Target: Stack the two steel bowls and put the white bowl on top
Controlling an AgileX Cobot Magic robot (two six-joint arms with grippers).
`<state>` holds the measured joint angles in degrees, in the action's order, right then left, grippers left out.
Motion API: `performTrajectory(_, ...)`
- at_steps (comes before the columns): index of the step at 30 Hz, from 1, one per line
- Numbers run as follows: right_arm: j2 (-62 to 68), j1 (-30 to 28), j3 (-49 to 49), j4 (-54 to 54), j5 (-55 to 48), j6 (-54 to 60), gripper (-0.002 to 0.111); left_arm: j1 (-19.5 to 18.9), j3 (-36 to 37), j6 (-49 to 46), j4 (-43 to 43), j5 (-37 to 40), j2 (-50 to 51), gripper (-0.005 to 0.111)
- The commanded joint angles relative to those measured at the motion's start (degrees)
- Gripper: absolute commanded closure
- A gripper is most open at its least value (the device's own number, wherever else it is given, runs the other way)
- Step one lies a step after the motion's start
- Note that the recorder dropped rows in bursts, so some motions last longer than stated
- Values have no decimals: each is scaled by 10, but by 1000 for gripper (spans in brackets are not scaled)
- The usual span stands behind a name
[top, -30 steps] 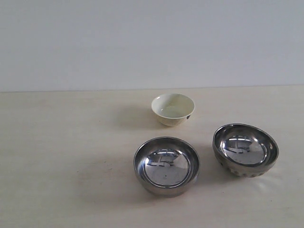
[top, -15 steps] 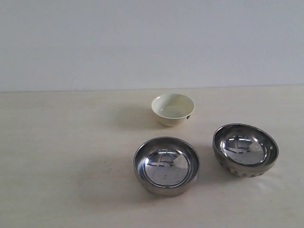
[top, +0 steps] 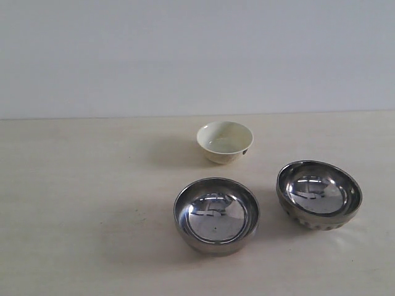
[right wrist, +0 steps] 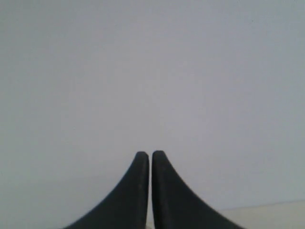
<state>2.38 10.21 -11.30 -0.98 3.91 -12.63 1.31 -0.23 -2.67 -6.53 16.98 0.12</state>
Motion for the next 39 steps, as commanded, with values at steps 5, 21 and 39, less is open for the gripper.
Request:
performTrajectory(5,175,-4,-152,0,-152,8,108,-1,2,4,-3,2,-1,102)
performTrajectory(21,631,-4,-347,0,-271,21,49,-1,2,4,-3,2,-1,102)
performTrajectory(39,900,-19,-446,87,-327,-33,49,-1,2,4,-3,2,-1,102)
